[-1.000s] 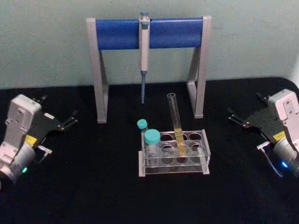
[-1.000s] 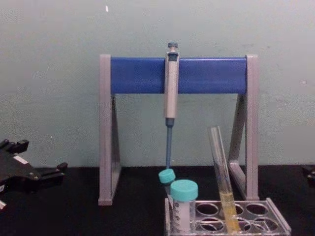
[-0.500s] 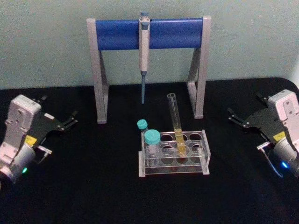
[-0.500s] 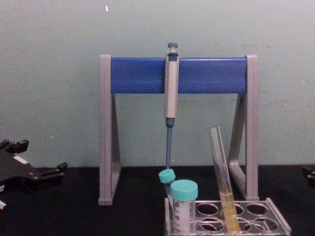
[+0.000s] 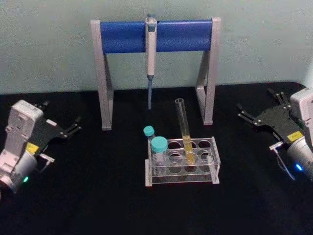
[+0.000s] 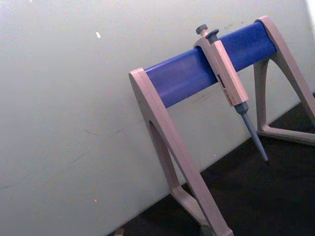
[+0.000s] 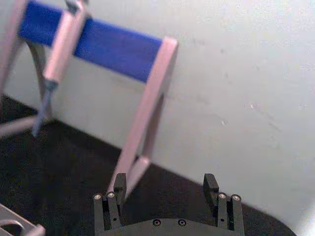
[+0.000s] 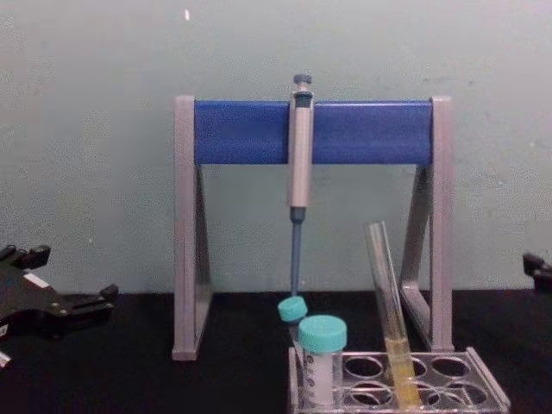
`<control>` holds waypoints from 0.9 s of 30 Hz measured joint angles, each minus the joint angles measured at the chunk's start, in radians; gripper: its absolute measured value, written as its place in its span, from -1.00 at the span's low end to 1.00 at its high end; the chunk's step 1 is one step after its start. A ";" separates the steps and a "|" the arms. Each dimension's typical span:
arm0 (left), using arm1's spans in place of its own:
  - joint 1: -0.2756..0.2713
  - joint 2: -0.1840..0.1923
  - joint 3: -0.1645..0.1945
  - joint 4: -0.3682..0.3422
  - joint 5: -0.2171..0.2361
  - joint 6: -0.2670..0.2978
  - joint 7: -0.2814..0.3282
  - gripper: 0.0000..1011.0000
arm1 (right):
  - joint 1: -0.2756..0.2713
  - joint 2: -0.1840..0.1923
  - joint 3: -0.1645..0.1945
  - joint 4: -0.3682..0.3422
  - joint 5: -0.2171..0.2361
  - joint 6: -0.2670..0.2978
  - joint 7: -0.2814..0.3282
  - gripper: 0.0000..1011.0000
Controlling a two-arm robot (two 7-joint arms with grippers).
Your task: Pick up the test tube from the test tube rack, shake it, then place it back into the test tube rack.
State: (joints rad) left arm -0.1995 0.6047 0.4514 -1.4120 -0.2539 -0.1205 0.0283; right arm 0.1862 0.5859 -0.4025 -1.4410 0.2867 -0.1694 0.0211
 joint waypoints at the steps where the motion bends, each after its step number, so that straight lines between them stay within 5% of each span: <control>1: 0.000 0.000 0.000 0.000 0.000 0.000 0.000 0.98 | -0.001 -0.001 0.004 -0.005 0.007 -0.005 0.010 0.98; 12: 0.000 0.000 0.000 0.000 0.000 0.000 0.000 0.98 | -0.019 -0.004 0.018 -0.093 0.145 -0.062 0.232 0.98; 20: 0.000 0.000 0.000 0.000 0.000 0.000 0.000 0.98 | 0.004 -0.029 -0.023 -0.114 0.164 -0.031 0.343 0.98; 27: 0.000 0.000 0.000 0.000 0.000 0.000 0.000 0.98 | 0.035 -0.062 -0.046 -0.098 0.166 0.032 0.379 0.98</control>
State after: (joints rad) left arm -0.1995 0.6047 0.4514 -1.4120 -0.2539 -0.1205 0.0283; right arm 0.2212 0.5238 -0.4489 -1.5392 0.4531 -0.1371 0.3996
